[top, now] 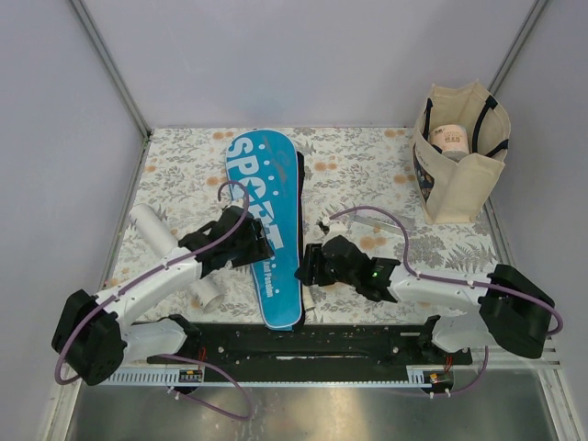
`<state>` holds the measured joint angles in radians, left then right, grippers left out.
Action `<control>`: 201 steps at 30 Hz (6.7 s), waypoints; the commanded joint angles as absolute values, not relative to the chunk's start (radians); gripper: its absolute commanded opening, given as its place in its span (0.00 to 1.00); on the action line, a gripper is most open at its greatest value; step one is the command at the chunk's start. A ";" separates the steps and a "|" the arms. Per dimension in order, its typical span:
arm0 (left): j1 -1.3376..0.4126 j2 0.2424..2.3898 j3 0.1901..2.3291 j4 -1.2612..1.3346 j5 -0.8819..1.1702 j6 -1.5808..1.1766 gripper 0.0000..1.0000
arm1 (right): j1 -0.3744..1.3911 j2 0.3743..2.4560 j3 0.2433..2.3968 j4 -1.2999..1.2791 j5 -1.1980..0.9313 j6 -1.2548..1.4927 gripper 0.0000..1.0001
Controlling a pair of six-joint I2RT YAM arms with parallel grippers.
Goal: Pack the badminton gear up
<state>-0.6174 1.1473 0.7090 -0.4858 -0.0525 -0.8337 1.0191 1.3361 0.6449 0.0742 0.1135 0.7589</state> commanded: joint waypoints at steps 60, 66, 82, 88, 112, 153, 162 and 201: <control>-0.847 1.075 0.425 -0.255 -0.118 -1.104 0.60 | 1.060 1.723 0.367 1.140 0.005 1.151 0.46; -0.859 1.080 0.422 -0.229 -0.117 -1.114 0.60 | 1.062 1.736 0.411 1.124 -0.037 1.152 0.46; -0.893 1.039 0.391 -0.179 -0.121 -1.154 0.61 | 1.071 1.806 0.382 1.347 -0.075 1.029 0.42; -0.896 1.002 0.408 -0.233 -0.153 -1.147 0.61 | 1.071 1.643 0.414 0.901 0.020 1.071 0.65; -0.830 1.028 0.580 -0.396 -0.235 -1.011 0.63 | 0.831 1.469 0.669 0.201 -0.138 0.801 0.75; -0.903 1.019 0.272 -0.006 -0.094 -1.138 0.59 | 0.943 1.652 0.453 0.868 -0.080 1.181 0.31; -0.917 0.947 0.313 -0.147 -0.173 -1.149 0.61 | 0.945 1.562 0.417 0.767 -0.043 1.144 0.45; -0.736 1.015 0.693 -0.371 -0.250 -0.810 0.65 | 0.540 1.762 0.940 0.149 -0.348 0.600 0.81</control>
